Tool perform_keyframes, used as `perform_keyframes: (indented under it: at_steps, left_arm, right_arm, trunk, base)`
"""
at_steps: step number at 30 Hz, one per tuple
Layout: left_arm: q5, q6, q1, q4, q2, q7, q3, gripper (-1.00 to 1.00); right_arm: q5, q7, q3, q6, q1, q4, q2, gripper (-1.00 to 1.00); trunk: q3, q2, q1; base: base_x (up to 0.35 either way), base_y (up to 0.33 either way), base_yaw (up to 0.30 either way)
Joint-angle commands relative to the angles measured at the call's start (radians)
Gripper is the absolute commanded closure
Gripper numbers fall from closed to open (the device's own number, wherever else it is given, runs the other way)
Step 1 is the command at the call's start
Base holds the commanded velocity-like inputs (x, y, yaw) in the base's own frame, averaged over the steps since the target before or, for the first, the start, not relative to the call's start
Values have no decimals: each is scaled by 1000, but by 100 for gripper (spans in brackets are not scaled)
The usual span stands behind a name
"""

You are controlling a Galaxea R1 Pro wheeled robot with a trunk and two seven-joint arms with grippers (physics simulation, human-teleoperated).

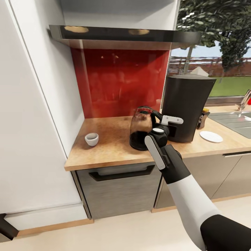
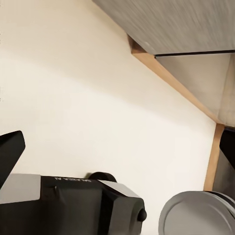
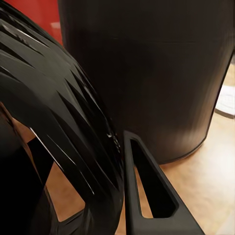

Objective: Set up a coffee station on the kitchen countertop: keep the coffee maker on the countertop, move the bottle of coffee from the kitchen shelf to the counter next to the coffee maker, place a paper coffee filter on top of the coffee maker, put the saucer next to the coffee maker with the coffee cup on the saucer, and place the electric kettle next to the coffee maker.

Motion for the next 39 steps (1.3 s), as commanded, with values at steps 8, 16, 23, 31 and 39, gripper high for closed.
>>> perform_keyframes:
  at_steps: [8,16,23,31,39]
  left_arm:
    - [-4,11,0,0,0,-4,7,-100]
    - [-3,11,0,0,0,-4,7,-100]
    - [-4,11,0,0,0,-4,7,-100]
    - [-4,11,0,0,0,-4,7,-100]
    - [-3,11,0,0,0,-4,7,-100]
  right_arm:
    - [-15,-9,1,14,-1,0,-1,100]
    - [-15,-9,0,14,-1,0,-1,100]
    - [-15,-9,0,14,-1,0,-1,-100]
    - [-16,-9,0,14,-1,0,-1,-100]
    - [-16,-9,-1,14,-1,0,-1,-100]
  trunk:
    - [-4,-8,4]
    - [-4,-8,4]
    - [-4,-8,4]
    - [-4,-8,4]
    - [-4,-8,4]
  base:
    - [0,0,0]
    - [0,0,0]
    - [0,0,0]
    - [0,0,0]
    - [0,0,0]
